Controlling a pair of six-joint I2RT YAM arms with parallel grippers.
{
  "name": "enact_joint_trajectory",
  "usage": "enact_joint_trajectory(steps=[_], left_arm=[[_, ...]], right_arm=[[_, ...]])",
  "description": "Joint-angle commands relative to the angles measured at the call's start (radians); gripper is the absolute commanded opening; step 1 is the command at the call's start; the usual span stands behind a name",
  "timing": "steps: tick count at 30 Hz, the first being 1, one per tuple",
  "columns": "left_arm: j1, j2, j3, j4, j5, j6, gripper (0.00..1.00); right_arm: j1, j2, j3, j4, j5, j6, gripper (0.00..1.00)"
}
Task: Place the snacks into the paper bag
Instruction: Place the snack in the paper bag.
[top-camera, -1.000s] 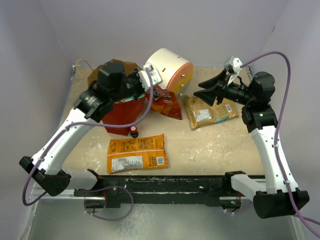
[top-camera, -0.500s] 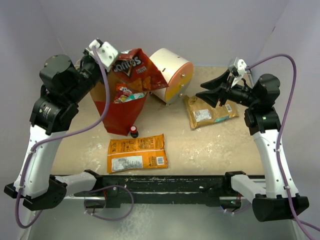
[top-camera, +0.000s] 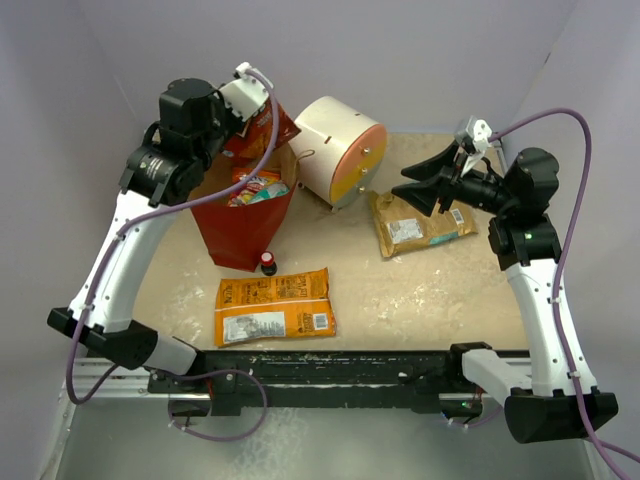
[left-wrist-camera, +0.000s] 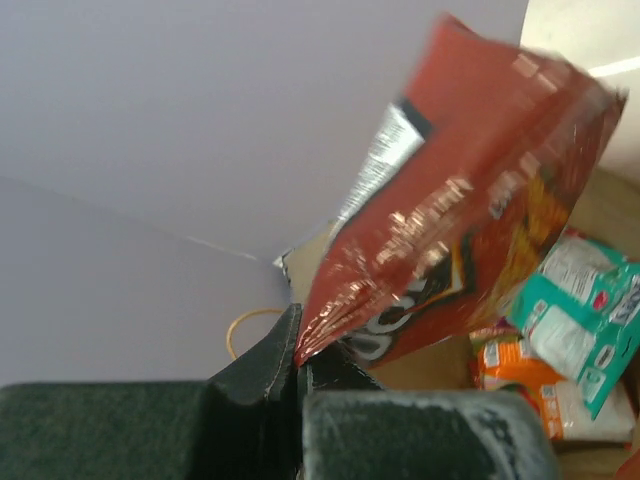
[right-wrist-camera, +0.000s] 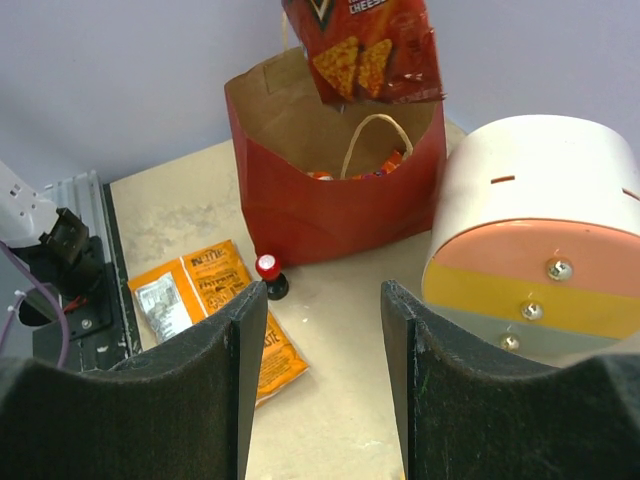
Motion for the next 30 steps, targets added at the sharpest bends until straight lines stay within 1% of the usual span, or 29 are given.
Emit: enact_joint_trajectory(steps=[1, 9, 15, 20, 23, 30], left_arm=[[0.010, 0.001, 0.012, -0.037, -0.086, 0.047, 0.00], [0.056, 0.063, 0.022, -0.230, -0.056, 0.014, 0.00], [0.092, 0.084, 0.002, -0.318, 0.014, -0.032, 0.00], [0.113, 0.123, 0.007, -0.337, 0.057, -0.068, 0.01], [0.146, 0.157, 0.046, -0.372, 0.141, -0.092, 0.01], [0.271, 0.245, 0.128, -0.487, 0.413, -0.136, 0.00]], right_arm=[[-0.004, -0.008, 0.014, -0.003, -0.001, -0.029, 0.52], [-0.004, -0.005, 0.022, -0.017, 0.007, -0.041, 0.52], [-0.004, 0.001, 0.021, -0.011, 0.007, -0.043, 0.52], [-0.003, 0.000, 0.022, -0.013, 0.006, -0.043, 0.52], [-0.004, -0.005, 0.021, -0.015, 0.007, -0.044, 0.52], [-0.004, -0.013, 0.019, -0.033, 0.003, -0.056, 0.52]])
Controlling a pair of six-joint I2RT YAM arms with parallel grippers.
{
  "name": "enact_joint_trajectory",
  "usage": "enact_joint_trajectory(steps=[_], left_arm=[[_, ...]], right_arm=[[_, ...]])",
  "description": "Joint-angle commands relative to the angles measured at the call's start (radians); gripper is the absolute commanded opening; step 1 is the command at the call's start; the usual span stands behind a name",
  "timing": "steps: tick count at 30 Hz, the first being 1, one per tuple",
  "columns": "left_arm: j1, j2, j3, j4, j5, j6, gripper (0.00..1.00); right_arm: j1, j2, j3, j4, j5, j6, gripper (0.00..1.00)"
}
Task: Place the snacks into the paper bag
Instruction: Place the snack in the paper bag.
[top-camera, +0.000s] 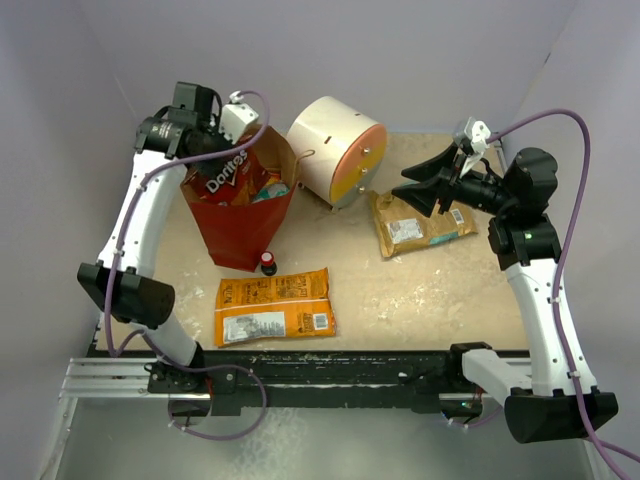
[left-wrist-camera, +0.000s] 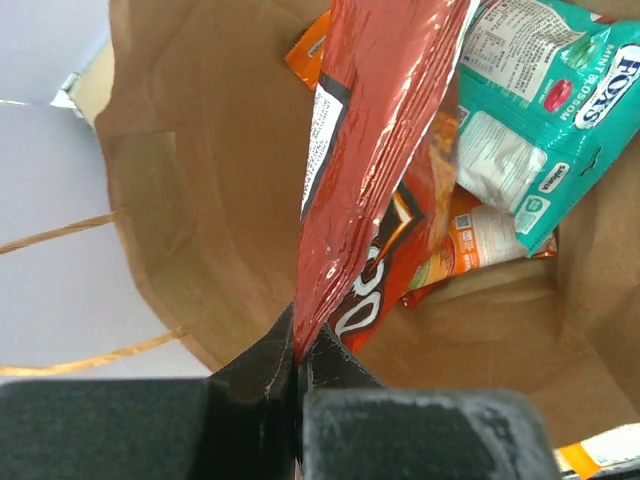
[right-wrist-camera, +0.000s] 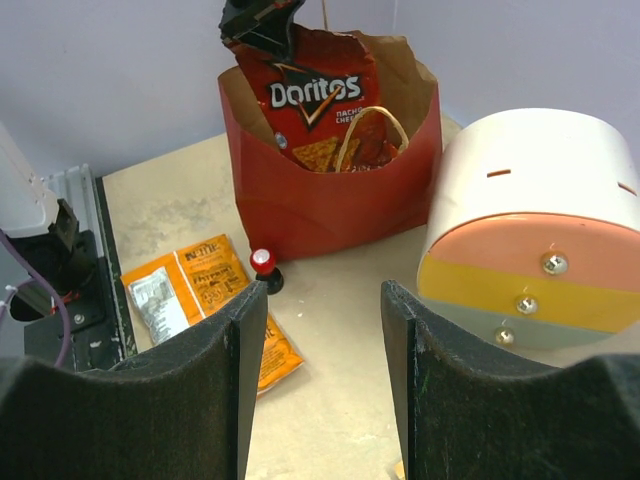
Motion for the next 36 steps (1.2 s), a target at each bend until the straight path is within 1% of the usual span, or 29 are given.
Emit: enact_joint_trajectory(steps=[1, 5, 12, 20, 22, 27, 29, 36], left_arm=[[0.080, 0.031, 0.097, -0.070, 0.218, -0.053, 0.00], [0.118, 0.049, 0.139, -0.104, 0.342, -0.088, 0.00], [0.127, 0.086, 0.184, -0.149, 0.498, -0.159, 0.00], [0.129, 0.134, 0.224, -0.177, 0.616, -0.268, 0.00], [0.128, 0.145, 0.224, -0.181, 0.663, -0.294, 0.04], [0.129, 0.181, 0.196, -0.166, 0.781, -0.339, 0.09], [0.129, 0.193, 0.181, -0.156, 0.788, -0.339, 0.12], [0.129, 0.171, 0.075, -0.072, 0.768, -0.340, 0.31]], right_arm=[[-0.004, -0.013, 0.018, -0.005, -0.006, -0.025, 0.52], [-0.002, -0.013, 0.017, 0.001, -0.008, -0.029, 0.52], [-0.002, -0.013, 0.013, 0.003, -0.010, -0.030, 0.52], [-0.002, -0.013, 0.009, 0.004, -0.012, -0.029, 0.52], [-0.002, -0.013, 0.006, 0.007, -0.013, -0.029, 0.52], [-0.002, -0.010, 0.004, 0.010, -0.008, -0.029, 0.52], [-0.002, -0.013, 0.002, 0.008, -0.004, -0.030, 0.52], [-0.002, -0.011, -0.001, 0.004, 0.005, -0.032, 0.52]])
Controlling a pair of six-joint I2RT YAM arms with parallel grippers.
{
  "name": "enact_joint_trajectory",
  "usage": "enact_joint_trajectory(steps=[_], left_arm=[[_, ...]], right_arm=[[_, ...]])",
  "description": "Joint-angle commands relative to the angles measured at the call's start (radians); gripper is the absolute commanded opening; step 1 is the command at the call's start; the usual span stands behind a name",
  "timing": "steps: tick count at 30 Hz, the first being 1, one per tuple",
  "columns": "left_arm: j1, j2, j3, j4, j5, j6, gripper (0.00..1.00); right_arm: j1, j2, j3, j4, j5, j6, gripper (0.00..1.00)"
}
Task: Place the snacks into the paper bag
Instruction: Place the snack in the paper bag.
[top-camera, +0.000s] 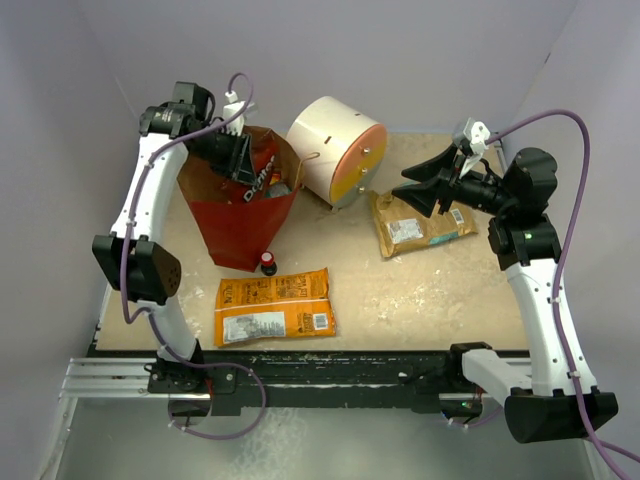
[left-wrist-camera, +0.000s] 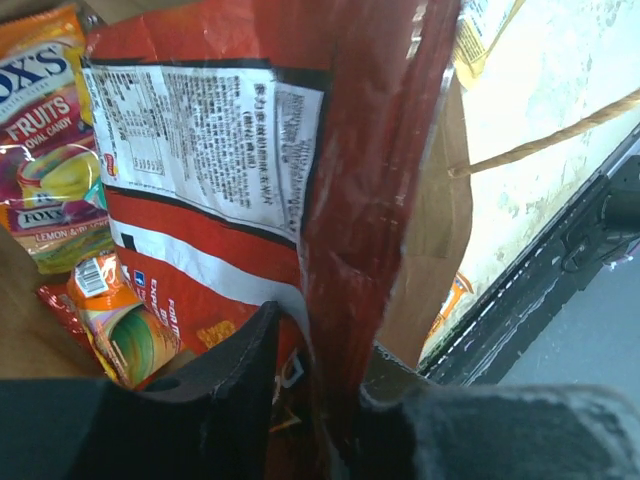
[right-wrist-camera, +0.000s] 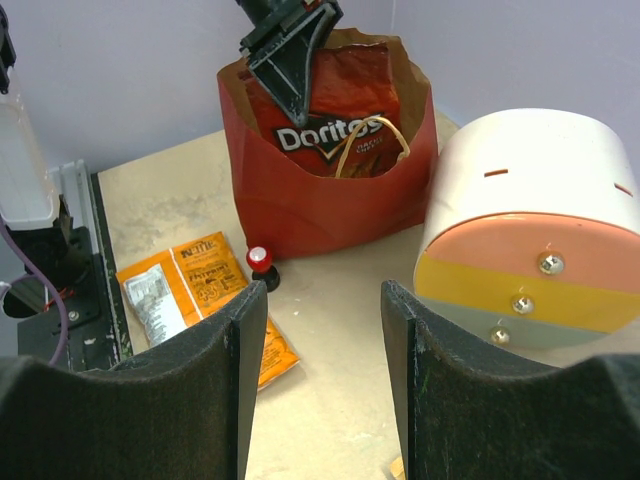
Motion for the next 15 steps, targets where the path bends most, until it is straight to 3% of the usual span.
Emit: enact_joint_trajectory(steps=[1, 5, 8, 13, 15], left_arm=[[0.008, -0.023, -0.050, 0.076, 0.026, -0.015, 0.33], [0.008, -0.042, -0.065, 0.087, -0.010, 0.001, 0.42], [0.008, -0.073, -0.064, 0.107, -0.048, 0.013, 0.41], [0.008, -0.124, -0.057, 0.148, -0.074, 0.016, 0.09], [0.008, -0.148, -0.064, 0.171, -0.027, 0.006, 0.03]], right_arm=[[-0.002, -0.009, 0.000, 0.012, 0.005, -0.011, 0.52], [-0.003, -0.001, -0.004, 0.019, 0.007, -0.012, 0.52], [-0.003, 0.001, -0.011, 0.027, 0.007, -0.011, 0.52], [-0.004, 0.005, -0.014, 0.028, 0.008, -0.008, 0.52], [-0.004, 0.005, -0.016, 0.032, 0.010, -0.009, 0.52]])
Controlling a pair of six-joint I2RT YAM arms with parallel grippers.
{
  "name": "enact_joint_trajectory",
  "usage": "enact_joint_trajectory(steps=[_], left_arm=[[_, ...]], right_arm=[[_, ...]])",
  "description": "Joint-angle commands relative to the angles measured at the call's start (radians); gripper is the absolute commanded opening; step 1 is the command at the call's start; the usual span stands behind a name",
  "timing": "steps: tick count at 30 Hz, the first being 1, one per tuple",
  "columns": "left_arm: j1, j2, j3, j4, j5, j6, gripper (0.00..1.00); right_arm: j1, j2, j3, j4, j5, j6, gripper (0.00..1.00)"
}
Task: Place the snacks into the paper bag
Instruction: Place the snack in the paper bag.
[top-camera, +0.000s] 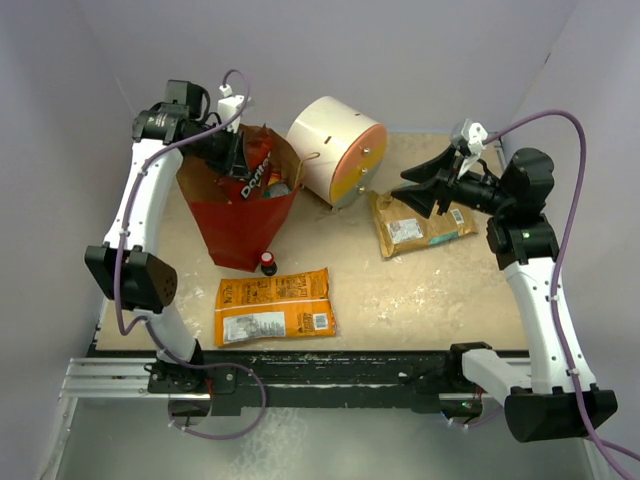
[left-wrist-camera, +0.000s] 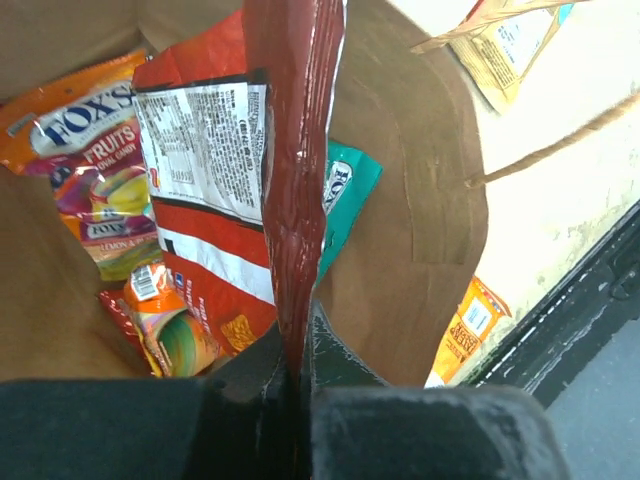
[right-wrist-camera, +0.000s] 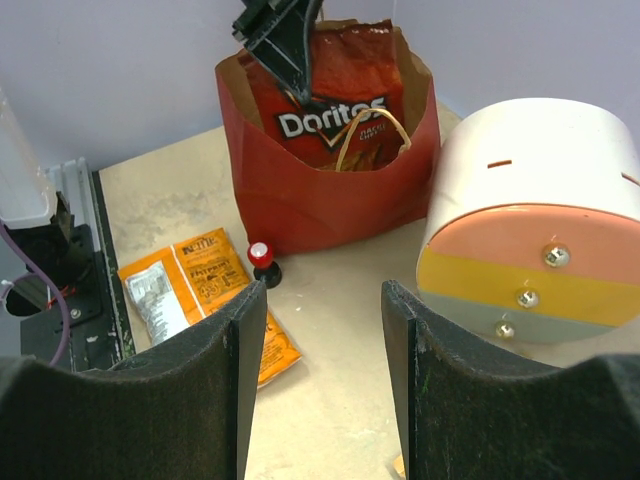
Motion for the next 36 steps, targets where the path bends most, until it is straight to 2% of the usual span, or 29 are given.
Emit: enact_joint_trajectory(steps=[1, 8, 15, 20, 24, 36], left_arm=[[0.007, -0.108, -0.001, 0.092, 0.061, -0.013, 0.01], [0.008, -0.150, -0.027, 0.142, 0.148, -0.111, 0.00], [0.055, -0.129, -0.080, 0.130, -0.004, -0.077, 0.00], [0.068, -0.098, -0.104, 0.093, -0.182, 0.043, 0.14], [0.069, -0.118, -0.163, 0.129, -0.301, 0.097, 0.21], [0.069, -0.158, -0.248, 0.234, -0.531, 0.194, 0.39]], right_arm=[[-0.004, 0.003, -0.001, 0.032, 0.009, -0.008, 0.52], [-0.004, -0.005, -0.009, 0.031, 0.015, -0.009, 0.52], [-0.004, -0.011, -0.016, 0.030, 0.014, -0.009, 0.53], [-0.004, -0.013, -0.019, 0.032, 0.012, -0.010, 0.53], [-0.004, -0.008, -0.018, 0.036, 0.010, -0.008, 0.53], [-0.004, 0.000, -0.027, 0.048, 0.016, -0.001, 0.53]])
